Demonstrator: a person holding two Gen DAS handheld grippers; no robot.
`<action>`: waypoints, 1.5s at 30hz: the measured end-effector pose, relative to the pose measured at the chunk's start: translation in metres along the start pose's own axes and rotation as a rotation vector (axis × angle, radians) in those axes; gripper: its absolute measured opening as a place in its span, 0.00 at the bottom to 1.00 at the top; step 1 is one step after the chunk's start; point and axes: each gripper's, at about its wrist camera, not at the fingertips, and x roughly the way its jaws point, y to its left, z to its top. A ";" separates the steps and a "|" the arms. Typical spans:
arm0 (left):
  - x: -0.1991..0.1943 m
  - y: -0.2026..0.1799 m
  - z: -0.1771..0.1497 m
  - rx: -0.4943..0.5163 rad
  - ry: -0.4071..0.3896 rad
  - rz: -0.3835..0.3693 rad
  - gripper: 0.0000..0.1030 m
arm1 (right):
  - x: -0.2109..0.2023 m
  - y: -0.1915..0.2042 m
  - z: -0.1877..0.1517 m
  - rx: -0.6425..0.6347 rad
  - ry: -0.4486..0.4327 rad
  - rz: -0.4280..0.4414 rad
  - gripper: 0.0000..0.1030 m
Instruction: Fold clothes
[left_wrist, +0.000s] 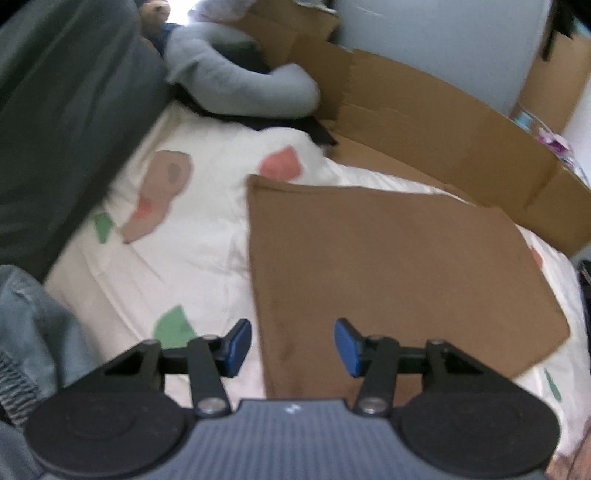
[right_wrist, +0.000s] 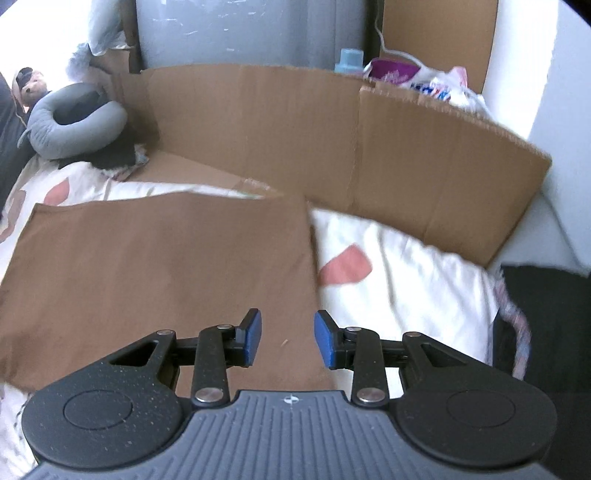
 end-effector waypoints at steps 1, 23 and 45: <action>0.001 -0.002 -0.003 0.012 0.000 -0.005 0.51 | -0.001 0.003 -0.004 0.009 0.003 0.001 0.37; 0.072 -0.058 -0.063 0.186 0.117 -0.094 0.40 | 0.068 0.035 -0.061 -0.020 0.054 -0.033 0.41; 0.058 -0.023 -0.111 0.251 0.174 -0.050 0.31 | 0.074 0.002 -0.078 -0.068 0.092 -0.063 0.45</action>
